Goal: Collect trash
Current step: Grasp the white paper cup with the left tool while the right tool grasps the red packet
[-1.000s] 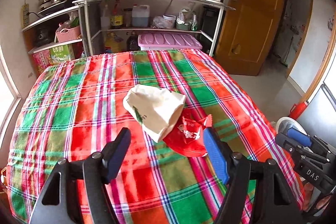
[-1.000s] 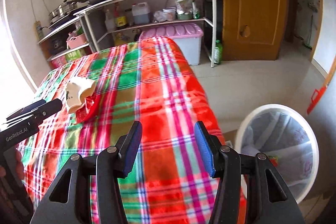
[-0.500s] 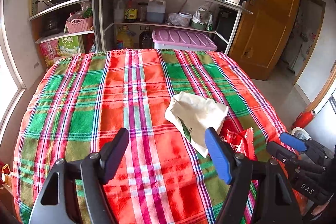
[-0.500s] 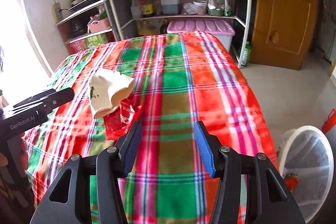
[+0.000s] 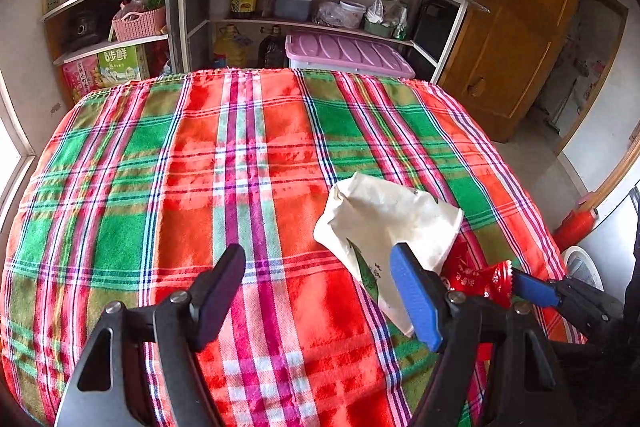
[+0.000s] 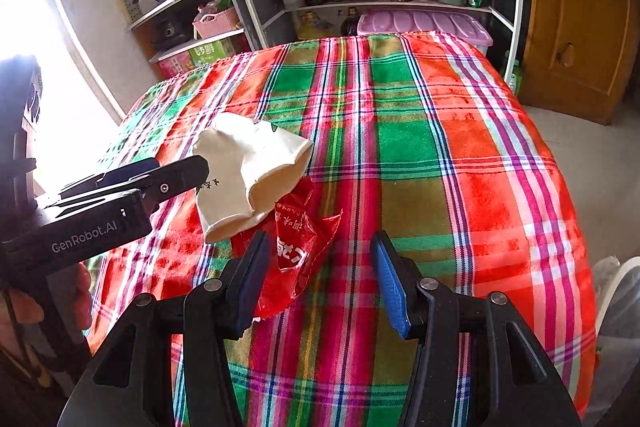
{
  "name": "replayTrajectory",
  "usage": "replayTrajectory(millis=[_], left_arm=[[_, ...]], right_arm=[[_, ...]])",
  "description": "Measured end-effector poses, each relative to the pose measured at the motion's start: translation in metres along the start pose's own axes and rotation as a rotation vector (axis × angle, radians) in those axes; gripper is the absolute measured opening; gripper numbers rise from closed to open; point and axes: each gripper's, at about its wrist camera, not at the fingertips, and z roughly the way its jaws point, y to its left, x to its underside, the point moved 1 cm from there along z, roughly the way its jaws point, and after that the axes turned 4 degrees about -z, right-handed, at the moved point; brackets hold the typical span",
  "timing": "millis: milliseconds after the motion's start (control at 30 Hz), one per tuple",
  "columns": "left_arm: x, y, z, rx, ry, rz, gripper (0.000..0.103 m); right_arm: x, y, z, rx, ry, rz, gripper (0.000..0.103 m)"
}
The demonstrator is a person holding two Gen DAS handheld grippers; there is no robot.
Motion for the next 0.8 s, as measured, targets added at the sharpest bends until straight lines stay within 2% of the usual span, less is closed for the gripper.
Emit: replayTrajectory(millis=[167,400,433,500,567,700,800], left_arm=[[-0.002,0.0,0.01,0.012,0.016,-0.006,0.076],[-0.005,-0.005,0.019,0.018,0.038,-0.004,0.074],[-0.003,-0.005,0.022,0.025,0.045,-0.007,0.072],[-0.003,-0.005,0.022,0.033,0.047,-0.018,0.069],[-0.004,-0.007,0.021,0.037,0.042,-0.009,0.063],[-0.005,-0.009,0.024,0.042,0.049,-0.005,0.058],[-0.005,-0.012,0.026,0.068,0.058,-0.006,0.045]], right_arm=[[-0.004,0.0,0.014,0.014,0.031,-0.006,0.053],[-0.004,-0.004,0.014,0.015,0.022,-0.001,0.052],[-0.003,-0.004,0.014,0.019,0.019,-0.003,0.051],[-0.002,-0.002,0.013,0.024,0.019,-0.014,0.037],[-0.001,-0.002,0.014,0.034,0.02,-0.018,0.029],[0.001,-0.003,0.014,0.031,0.014,-0.017,0.027],[0.002,-0.005,0.013,0.035,0.01,-0.013,0.025]])
